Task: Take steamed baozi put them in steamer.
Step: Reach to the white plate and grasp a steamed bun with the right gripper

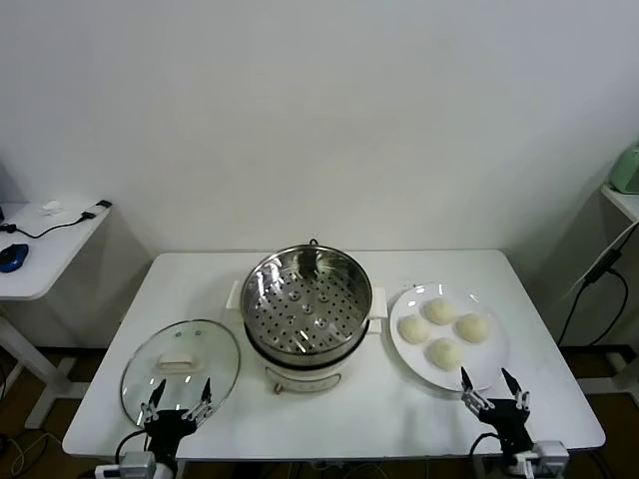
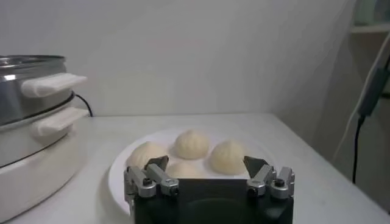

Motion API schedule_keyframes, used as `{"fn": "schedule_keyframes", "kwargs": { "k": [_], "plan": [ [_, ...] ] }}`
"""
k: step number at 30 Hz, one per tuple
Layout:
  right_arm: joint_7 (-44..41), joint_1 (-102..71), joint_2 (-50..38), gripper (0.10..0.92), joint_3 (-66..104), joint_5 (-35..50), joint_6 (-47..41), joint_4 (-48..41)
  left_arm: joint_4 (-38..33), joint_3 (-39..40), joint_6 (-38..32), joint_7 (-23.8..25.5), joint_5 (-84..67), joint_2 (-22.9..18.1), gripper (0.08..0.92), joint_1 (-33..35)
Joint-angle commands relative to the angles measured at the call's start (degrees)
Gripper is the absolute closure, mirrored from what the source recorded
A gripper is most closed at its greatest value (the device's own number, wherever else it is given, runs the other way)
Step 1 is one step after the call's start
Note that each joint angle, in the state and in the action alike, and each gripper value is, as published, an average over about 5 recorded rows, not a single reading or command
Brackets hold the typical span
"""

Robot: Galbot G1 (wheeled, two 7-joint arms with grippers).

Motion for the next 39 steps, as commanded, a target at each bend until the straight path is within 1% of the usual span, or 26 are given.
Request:
{"fn": "schedule_keyframes", "kwargs": {
  "k": [1, 4, 6, 9, 12, 14, 17, 20, 23, 26, 29, 31, 39],
  "plan": [
    [-0.33, 11.97, -6.72, 0.203, -0.08, -2.84, -8.65, -1.05, -0.14, 0.10, -0.02, 0.06, 0.09, 0.24, 0.177, 0.15],
    [-3.10, 21.68, -13.15, 0.203, -4.32, -3.52, -10.88, -6.41, -0.11, 0.45, -0.27, 0.08, 0.11, 0.78, 0.177, 0.30],
    [-7.34, 30.48, -19.20, 0.203, -10.72, -4.77, -11.26, -11.49, -0.09, 0.66, -0.45, 0.09, 0.15, 1.26, 0.177, 0.46],
    [-16.68, 43.47, -28.83, 0.203, -23.17, -7.02, -10.62, -18.07, -0.22, 0.77, -0.68, 0.11, 0.19, 1.82, 0.177, 0.71],
    [-25.25, 55.22, -35.80, 0.203, -36.38, -7.59, -9.28, -22.73, -0.17, 0.80, -0.96, 0.14, 0.19, 2.12, 0.177, 0.84],
    [-31.80, 64.40, -38.89, 0.203, -46.94, -7.69, -7.96, -25.91, 0.04, 0.84, -1.20, 0.15, 0.21, 2.17, 0.177, 0.86],
    [-43.17, 77.82, -40.73, 0.203, -62.73, -9.61, -3.21, -31.26, 0.29, 0.98, -1.57, 0.15, 0.24, 2.08, 0.177, 0.99],
    [-55.07, 90.81, -40.01, 0.203, -77.08, -12.40, 4.71, -37.15, 0.39, 1.10, -1.82, 0.15, 0.29, 1.95, 0.177, 1.18],
    [-65.22, 102.96, -37.13, 0.203, -90.14, -14.30, 11.60, -42.79, 0.69, 1.02, -2.05, 0.15, 0.31, 1.90, 0.177, 1.19],
    [-70.59, 112.77, -32.80, 0.203, -102.45, -14.27, 13.84, -46.98, 1.37, 0.90, -2.39, 0.14, 0.36, 1.90, 0.177, 1.05],
    [-72.32, 117.77, -28.04, 0.203, -110.98, -13.11, 12.91, -49.56, 2.19, 0.93, -2.71, 0.13, 0.54, 1.84, 0.177, 0.85],
    [-72.29, 118.26, -25.34, 0.203, -113.55, -11.78, 11.68, -51.10, 2.65, 1.02, -2.87, 0.16, 0.70, 1.84, 0.177, 0.71],
    [-69.44, 110.45, -16.15, 0.203, -112.08, -7.44, 7.42, -59.21, 4.08, 0.95, -3.20, 0.29, 1.09, 2.12, 0.177, 0.09]
  ]
}}
